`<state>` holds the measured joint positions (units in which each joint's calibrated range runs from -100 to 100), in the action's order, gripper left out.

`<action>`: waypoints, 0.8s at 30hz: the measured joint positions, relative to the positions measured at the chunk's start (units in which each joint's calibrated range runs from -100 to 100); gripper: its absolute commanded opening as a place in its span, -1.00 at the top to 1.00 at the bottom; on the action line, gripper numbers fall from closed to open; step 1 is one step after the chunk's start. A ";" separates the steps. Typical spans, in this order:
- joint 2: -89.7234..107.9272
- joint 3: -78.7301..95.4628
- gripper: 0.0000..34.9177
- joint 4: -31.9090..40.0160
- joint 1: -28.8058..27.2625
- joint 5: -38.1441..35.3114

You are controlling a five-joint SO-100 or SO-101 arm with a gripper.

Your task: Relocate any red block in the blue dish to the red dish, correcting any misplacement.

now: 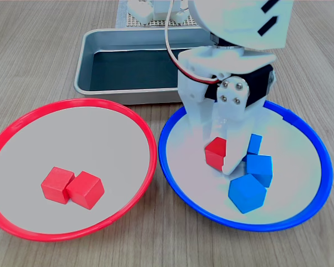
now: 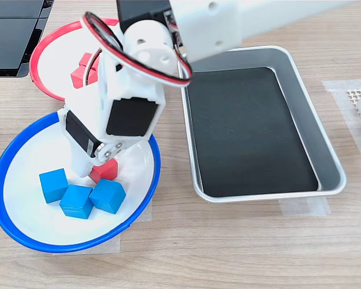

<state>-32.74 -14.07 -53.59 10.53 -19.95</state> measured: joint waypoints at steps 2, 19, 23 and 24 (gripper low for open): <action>0.51 0.09 0.98 -0.16 0.00 0.00; 13.21 -2.45 0.98 -3.18 -5.84 -1.71; 15.17 -2.54 0.98 -3.34 -11.95 -3.81; 15.26 -2.54 0.98 -3.43 -13.27 -4.25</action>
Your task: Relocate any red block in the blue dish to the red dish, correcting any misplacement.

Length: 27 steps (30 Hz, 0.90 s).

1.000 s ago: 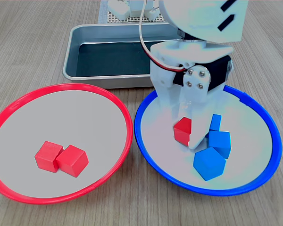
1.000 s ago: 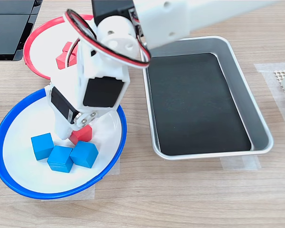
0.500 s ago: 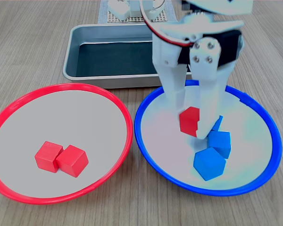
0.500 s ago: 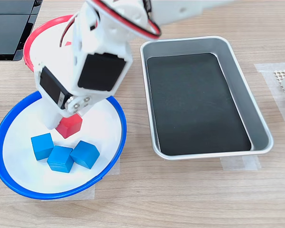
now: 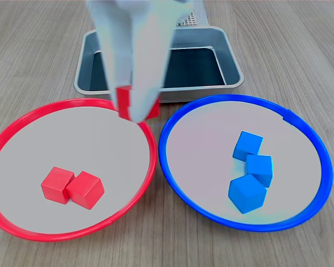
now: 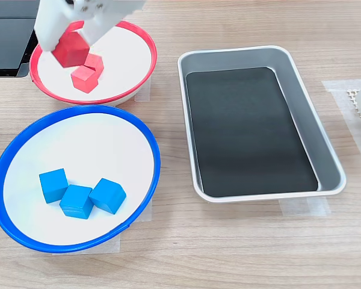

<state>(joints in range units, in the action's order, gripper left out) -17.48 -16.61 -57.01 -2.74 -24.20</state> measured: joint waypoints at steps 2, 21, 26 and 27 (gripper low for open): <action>0.00 -0.09 0.98 0.00 -2.74 -1.76; -1.88 12.16 0.98 7.59 -10.27 -7.72; -4.35 13.07 0.98 7.67 -10.71 -8.25; -4.69 13.07 0.98 7.67 -10.53 -8.21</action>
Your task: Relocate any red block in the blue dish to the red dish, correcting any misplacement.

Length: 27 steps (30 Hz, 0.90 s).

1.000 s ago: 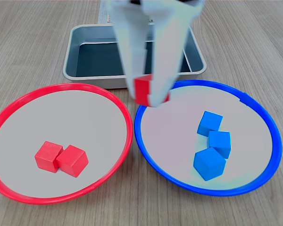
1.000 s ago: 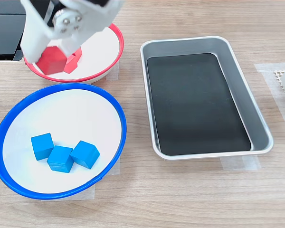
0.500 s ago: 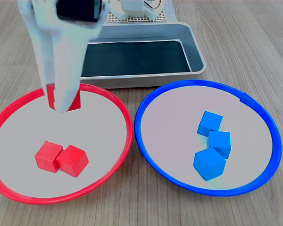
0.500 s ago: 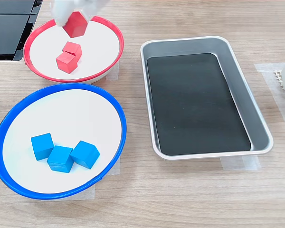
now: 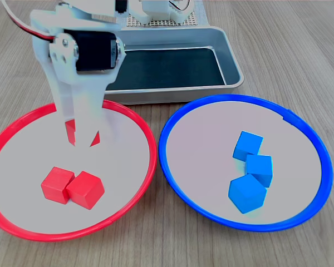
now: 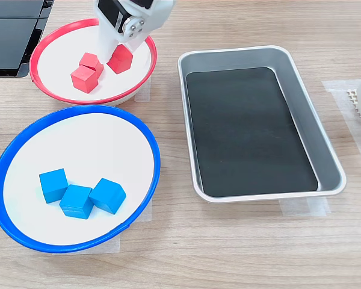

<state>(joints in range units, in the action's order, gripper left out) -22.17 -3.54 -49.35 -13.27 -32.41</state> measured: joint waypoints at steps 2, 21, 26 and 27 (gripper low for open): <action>-0.94 0.00 0.98 0.16 0.09 -0.05; -7.67 -5.63 -0.06 2.94 1.77 1.76; -7.67 -5.81 -0.36 2.94 1.77 1.86; -7.67 -5.81 -0.38 2.69 1.77 1.86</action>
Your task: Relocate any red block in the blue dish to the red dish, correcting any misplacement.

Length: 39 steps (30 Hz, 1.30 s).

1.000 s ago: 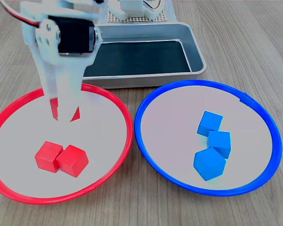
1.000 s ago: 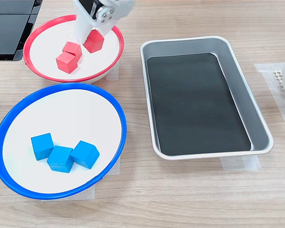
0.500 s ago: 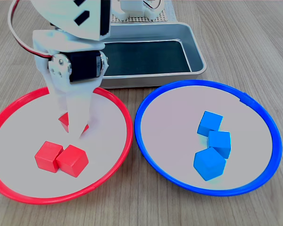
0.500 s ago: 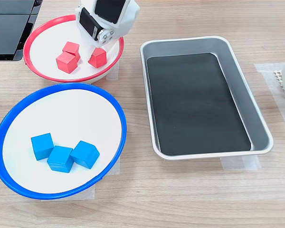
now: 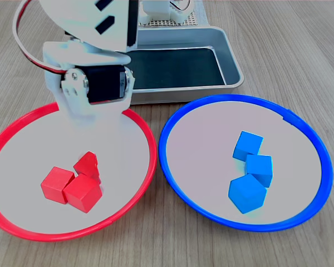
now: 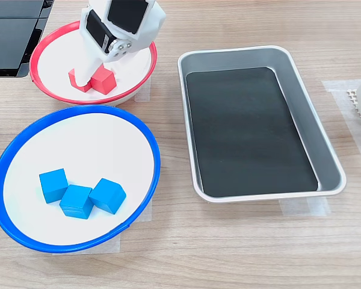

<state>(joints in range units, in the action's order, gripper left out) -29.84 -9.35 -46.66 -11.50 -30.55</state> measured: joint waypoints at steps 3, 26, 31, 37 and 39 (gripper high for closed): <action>0.00 0.00 -0.53 -0.73 -0.27 0.00; 40.92 37.02 0.98 13.38 6.55 11.23; 56.44 50.82 0.98 15.42 9.73 18.12; 76.30 67.51 0.98 16.15 14.60 24.52; 80.48 71.23 0.98 16.15 16.19 25.49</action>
<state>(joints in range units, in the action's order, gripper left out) 50.64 61.89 -30.51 4.69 -5.05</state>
